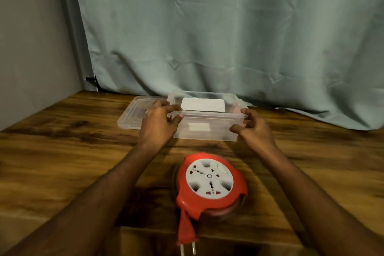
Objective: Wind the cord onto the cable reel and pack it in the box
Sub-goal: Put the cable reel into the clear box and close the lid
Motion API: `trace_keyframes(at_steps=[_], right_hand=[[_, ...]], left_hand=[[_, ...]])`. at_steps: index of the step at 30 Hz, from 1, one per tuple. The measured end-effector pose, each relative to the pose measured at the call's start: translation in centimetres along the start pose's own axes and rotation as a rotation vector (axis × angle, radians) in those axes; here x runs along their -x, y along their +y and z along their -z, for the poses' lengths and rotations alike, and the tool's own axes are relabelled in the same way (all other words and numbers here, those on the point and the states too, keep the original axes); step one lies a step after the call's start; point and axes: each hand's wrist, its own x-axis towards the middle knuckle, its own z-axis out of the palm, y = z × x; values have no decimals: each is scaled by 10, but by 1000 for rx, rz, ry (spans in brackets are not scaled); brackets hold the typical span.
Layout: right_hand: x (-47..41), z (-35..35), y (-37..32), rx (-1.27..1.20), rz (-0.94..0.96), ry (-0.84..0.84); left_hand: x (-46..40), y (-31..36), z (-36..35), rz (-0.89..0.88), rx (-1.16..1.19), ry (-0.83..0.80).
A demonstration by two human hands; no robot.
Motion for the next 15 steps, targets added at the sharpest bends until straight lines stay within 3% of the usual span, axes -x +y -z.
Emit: trace_keyframes(at_steps=[9,13,15], right_hand=[[65,18,-4,223,134,-13],[94,26,-16,144,-17,4],[103,30,-18,248,-120,-143]], left_hand=[[65,-9,17,-105,173,149],[75,-14,17,-132,230,139],[75,-15,18,-124,243,137]])
